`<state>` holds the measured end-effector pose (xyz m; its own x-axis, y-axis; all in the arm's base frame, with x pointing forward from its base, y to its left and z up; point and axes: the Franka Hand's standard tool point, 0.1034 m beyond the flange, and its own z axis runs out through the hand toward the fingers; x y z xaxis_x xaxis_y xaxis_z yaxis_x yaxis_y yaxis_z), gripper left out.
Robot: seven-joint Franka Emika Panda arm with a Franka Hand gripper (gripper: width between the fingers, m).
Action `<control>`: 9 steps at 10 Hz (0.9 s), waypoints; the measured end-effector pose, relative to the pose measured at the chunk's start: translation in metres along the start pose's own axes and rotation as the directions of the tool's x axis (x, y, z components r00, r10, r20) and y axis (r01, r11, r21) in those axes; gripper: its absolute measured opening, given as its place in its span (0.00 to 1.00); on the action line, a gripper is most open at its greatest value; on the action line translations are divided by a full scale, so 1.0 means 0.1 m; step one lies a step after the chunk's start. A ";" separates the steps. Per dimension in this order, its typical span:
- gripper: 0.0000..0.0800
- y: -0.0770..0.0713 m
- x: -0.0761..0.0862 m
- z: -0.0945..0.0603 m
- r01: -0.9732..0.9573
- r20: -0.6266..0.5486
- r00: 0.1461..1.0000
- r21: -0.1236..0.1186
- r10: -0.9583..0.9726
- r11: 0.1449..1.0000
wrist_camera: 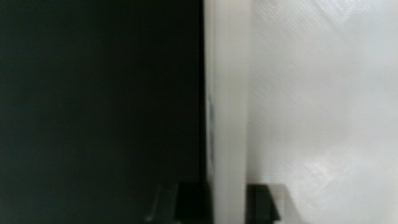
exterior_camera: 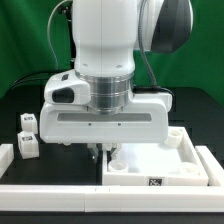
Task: Assemble one leg
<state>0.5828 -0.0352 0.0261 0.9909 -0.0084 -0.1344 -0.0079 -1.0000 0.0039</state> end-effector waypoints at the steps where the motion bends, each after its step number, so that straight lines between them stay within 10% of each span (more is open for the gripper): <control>1: 0.07 -0.01 0.03 0.06 0.002 0.003 1.000 -0.001 -0.002 1.000; 9: 0.18 -0.13 0.21 0.13 -0.019 0.029 0.999 0.033 0.018 0.999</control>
Offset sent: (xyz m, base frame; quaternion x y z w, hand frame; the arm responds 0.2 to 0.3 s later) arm 0.0334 0.0147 -0.0058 0.0391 0.0189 0.0065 0.9990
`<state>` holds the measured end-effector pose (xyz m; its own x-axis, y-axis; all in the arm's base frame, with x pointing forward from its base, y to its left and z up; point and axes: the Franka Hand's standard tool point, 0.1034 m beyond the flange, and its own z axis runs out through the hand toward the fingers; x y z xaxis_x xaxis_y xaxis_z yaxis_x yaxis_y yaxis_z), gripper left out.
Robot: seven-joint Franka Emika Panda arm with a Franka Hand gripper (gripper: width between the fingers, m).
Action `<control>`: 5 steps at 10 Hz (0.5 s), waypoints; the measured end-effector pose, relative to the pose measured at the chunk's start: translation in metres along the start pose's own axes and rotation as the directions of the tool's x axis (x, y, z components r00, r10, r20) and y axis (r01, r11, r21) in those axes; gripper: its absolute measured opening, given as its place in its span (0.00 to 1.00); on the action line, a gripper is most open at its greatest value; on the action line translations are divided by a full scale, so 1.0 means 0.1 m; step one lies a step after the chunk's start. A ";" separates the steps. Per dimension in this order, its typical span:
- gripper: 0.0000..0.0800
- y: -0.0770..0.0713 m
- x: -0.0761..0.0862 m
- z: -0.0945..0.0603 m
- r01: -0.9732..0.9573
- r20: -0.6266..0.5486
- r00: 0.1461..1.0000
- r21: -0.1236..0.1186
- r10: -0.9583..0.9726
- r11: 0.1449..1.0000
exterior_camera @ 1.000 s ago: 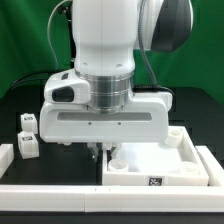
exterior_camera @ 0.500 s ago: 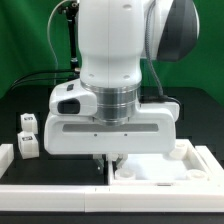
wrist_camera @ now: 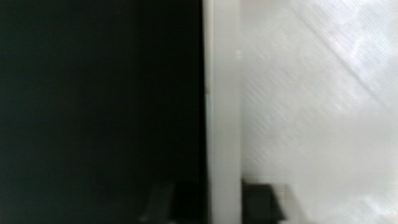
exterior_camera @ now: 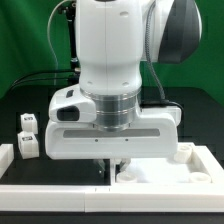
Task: Assemble one leg
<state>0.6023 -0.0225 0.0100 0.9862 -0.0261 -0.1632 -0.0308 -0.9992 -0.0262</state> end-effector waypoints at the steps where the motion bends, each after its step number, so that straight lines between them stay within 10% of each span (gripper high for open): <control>1: 0.18 0.00 0.00 0.00 0.000 0.000 1.000 0.000 0.000 1.000; 3: 0.64 0.00 0.00 0.00 0.000 -0.001 1.000 0.000 0.000 1.000; 5: 0.76 0.04 -0.09 -0.20 -0.001 0.020 1.000 0.008 0.001 1.000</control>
Offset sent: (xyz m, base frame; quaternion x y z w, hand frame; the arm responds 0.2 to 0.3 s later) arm -0.0101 -0.0117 0.0293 -0.0115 -0.0655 -0.0103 0.9977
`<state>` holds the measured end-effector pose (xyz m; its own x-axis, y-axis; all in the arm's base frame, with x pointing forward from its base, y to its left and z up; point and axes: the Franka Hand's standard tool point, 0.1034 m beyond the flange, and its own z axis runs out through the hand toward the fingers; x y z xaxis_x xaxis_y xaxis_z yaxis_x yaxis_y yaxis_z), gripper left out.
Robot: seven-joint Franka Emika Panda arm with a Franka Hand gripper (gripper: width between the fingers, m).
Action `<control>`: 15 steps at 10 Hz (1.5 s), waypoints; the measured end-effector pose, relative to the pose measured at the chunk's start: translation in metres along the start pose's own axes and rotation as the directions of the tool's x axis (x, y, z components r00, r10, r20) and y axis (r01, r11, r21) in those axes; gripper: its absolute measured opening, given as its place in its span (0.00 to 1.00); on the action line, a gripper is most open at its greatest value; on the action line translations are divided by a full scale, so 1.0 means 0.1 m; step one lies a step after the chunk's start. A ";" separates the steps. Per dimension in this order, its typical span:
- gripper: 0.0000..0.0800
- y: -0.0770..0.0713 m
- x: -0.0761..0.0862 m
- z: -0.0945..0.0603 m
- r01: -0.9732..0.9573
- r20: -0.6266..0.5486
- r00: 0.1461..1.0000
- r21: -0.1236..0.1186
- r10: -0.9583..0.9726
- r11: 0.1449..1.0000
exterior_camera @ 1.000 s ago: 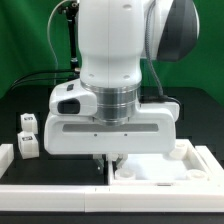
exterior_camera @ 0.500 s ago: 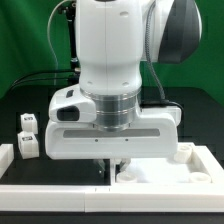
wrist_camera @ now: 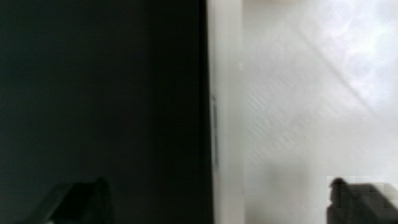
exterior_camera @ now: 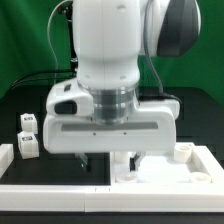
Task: Assemble one leg
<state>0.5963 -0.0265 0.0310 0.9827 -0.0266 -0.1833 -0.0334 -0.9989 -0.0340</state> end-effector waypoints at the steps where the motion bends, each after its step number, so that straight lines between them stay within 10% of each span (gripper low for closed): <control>1: 0.80 -0.02 -0.12 -0.12 0.001 0.002 1.000 0.005 -0.001 1.000; 3: 0.81 -0.04 -0.41 -0.27 -0.011 0.005 1.000 0.014 0.011 1.000; 9: 0.81 -0.16 -0.48 -0.25 0.005 0.001 1.000 -0.017 -0.005 1.000; 13: 0.81 -0.36 -1.16 -0.22 -0.028 0.003 1.000 -0.019 0.028 0.999; 15: 0.81 -0.34 -1.15 -0.21 0.146 0.011 0.989 -0.016 -0.146 0.989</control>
Offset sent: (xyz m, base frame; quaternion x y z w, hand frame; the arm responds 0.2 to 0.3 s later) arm -0.0177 -0.0005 0.0259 -0.0654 0.0284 0.0187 0.9973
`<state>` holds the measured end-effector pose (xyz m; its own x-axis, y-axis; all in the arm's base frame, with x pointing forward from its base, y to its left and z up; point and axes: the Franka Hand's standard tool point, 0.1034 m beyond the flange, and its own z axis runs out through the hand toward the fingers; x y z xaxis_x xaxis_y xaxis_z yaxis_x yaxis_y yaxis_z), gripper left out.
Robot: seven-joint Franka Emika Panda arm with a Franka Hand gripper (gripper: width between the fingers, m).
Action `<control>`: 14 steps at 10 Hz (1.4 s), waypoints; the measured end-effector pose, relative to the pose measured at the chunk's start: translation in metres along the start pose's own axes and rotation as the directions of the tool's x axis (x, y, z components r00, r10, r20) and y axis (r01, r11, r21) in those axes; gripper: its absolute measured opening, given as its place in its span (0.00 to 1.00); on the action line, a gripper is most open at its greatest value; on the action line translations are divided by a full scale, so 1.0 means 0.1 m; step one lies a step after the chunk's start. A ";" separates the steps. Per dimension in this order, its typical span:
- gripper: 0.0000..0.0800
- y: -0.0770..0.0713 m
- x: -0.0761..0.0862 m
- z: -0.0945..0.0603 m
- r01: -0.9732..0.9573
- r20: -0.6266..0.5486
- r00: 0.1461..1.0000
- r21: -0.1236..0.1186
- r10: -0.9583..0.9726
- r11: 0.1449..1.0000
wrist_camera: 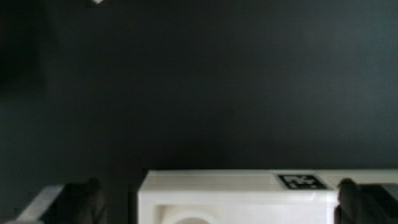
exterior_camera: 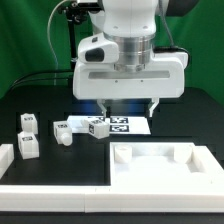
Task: Assemble one leg
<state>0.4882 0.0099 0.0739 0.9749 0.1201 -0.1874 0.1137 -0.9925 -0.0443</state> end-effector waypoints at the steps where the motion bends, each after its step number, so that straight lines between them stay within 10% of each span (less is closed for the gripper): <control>1: 0.81 0.00 -0.01 0.01 0.058 0.001 0.998 0.000 -0.058 0.998; 7: 0.81 0.16 -0.36 0.20 0.304 0.054 0.952 -0.039 -0.302 0.952; 10: 0.81 0.10 -0.40 0.25 0.294 0.170 0.942 -0.005 -0.289 0.956; 14: 0.81 0.26 -0.71 0.56 0.330 0.429 0.864 -0.084 -0.265 0.940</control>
Offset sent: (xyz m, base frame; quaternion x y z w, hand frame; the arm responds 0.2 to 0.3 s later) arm -0.0570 -0.0266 -0.0185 -0.0731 -0.0012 -0.2307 0.9703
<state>0.4115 -0.0236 0.0311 0.7301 0.3756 -0.5708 0.4444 -0.8956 -0.0209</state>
